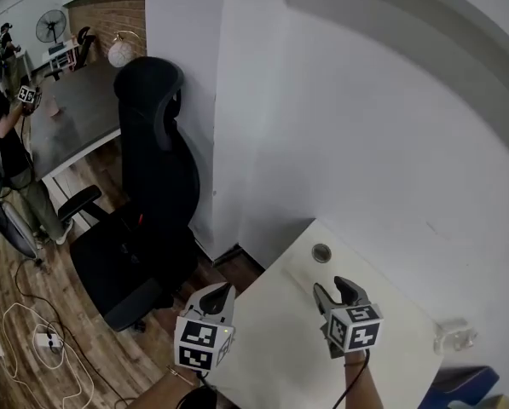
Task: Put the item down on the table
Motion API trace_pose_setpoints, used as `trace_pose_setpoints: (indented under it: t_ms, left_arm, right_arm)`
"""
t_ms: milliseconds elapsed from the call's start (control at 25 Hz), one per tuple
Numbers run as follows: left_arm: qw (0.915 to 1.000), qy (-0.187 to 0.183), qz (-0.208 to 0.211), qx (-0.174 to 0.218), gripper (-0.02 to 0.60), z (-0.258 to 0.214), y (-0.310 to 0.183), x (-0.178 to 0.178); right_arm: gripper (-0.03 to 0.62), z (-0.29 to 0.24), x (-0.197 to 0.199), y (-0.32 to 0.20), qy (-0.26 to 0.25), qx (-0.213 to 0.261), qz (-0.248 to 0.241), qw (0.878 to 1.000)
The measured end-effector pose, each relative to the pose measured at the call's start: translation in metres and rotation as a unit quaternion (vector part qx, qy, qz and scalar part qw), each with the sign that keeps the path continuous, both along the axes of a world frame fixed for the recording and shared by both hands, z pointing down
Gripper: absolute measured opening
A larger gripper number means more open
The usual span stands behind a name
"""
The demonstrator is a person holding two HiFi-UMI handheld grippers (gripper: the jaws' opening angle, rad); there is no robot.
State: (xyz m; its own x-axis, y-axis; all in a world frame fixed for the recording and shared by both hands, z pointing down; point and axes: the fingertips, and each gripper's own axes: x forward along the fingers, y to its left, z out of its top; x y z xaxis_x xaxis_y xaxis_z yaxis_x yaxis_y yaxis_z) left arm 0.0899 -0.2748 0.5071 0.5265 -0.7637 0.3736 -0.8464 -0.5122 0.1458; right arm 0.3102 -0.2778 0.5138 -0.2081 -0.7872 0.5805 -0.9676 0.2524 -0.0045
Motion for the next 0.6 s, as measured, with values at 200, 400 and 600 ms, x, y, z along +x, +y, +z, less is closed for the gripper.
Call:
trace_pose_setpoints:
  t_ms: [200, 400, 600]
  left_arm:
    - [0.9997, 0.006, 0.002, 0.025, 0.015, -0.033, 0.012, 0.011]
    - [0.9989, 0.016, 0.006, 0.043, 0.015, -0.055, 0.025, 0.027]
    - [0.9977, 0.026, 0.009, 0.062, 0.015, -0.082, 0.037, 0.04]
  right_arm:
    - [0.195, -0.04, 0.024, 0.029, 0.003, 0.037, 0.055, 0.998]
    - [0.129, -0.068, 0.046, 0.061, -0.006, 0.077, 0.098, 0.992]
    - [0.067, -0.096, 0.07, 0.093, 0.009, 0.111, 0.154, 0.982]
